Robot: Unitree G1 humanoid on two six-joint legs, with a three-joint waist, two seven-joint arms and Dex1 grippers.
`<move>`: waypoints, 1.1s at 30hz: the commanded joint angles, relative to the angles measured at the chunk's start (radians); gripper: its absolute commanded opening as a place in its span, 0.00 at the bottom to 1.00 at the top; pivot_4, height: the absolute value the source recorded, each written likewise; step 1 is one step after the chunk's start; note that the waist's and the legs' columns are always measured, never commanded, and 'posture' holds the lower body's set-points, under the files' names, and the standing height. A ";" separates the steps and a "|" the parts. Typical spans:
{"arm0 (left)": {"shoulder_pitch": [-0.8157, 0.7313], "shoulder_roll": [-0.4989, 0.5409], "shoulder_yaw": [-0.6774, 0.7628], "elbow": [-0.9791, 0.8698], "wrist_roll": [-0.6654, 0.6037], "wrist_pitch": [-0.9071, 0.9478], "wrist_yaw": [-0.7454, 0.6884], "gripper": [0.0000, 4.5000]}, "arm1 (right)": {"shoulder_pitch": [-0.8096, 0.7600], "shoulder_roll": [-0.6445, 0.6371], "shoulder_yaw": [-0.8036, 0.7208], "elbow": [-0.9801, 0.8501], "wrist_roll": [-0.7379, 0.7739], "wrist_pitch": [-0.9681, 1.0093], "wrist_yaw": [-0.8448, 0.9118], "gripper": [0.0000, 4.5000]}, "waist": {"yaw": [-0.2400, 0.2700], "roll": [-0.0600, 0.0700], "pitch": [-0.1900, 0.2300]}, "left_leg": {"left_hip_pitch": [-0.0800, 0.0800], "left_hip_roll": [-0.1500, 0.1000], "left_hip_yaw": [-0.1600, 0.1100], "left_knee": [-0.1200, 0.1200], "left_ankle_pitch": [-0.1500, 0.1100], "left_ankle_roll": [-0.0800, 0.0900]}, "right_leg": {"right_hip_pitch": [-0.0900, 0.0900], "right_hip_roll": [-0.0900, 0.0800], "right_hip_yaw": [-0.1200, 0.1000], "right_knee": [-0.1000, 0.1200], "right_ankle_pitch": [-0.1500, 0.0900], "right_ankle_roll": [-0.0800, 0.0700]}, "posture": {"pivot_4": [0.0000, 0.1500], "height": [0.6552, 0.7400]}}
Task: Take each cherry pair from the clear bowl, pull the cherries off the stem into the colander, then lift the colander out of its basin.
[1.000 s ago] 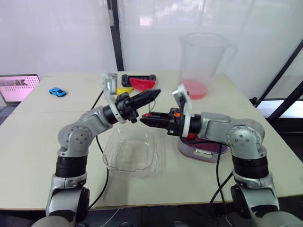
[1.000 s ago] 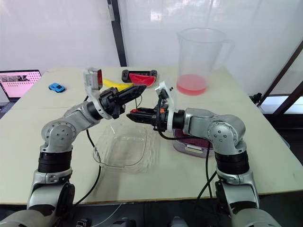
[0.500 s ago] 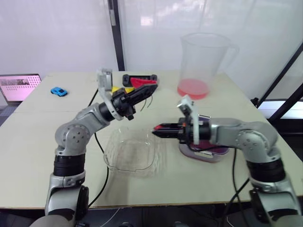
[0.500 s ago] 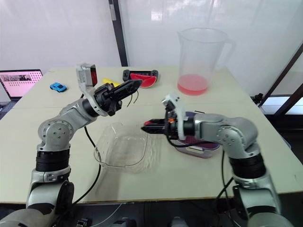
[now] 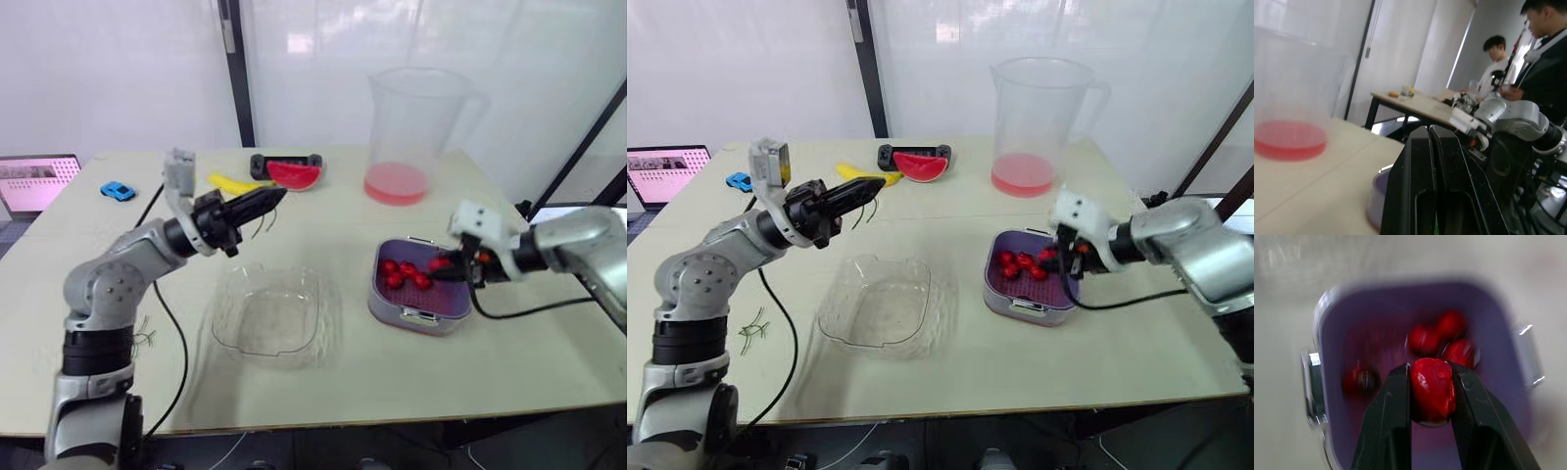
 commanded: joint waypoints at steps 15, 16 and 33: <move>0.142 0.220 0.109 -0.085 -0.027 0.065 -0.062 0.00 | -0.192 0.097 -0.158 0.090 0.077 0.018 0.266 0.99 | -0.004 0.002 0.001 | 0.000 0.001 -0.001 0.000 0.001 -0.001 | 0.000 0.000 0.001 0.000 0.000 0.000 | 1.00 1.00; 0.174 0.249 0.135 -0.090 -0.028 0.073 -0.068 0.00 | -0.225 0.135 -0.176 0.075 0.131 0.048 0.282 0.99 | -0.004 0.002 0.001 | 0.001 0.002 0.000 -0.001 0.001 -0.001 | 0.000 0.000 0.001 0.000 0.000 0.000 | 1.00 1.00; 0.640 0.384 0.235 0.066 0.250 -0.011 -0.089 0.00 | -0.293 0.341 -0.261 -0.113 0.399 0.234 0.206 0.99 | 0.028 0.003 0.001 | 0.000 0.003 0.000 -0.001 0.000 0.000 | 0.000 -0.002 0.000 -0.001 0.000 0.000 | 1.00 1.00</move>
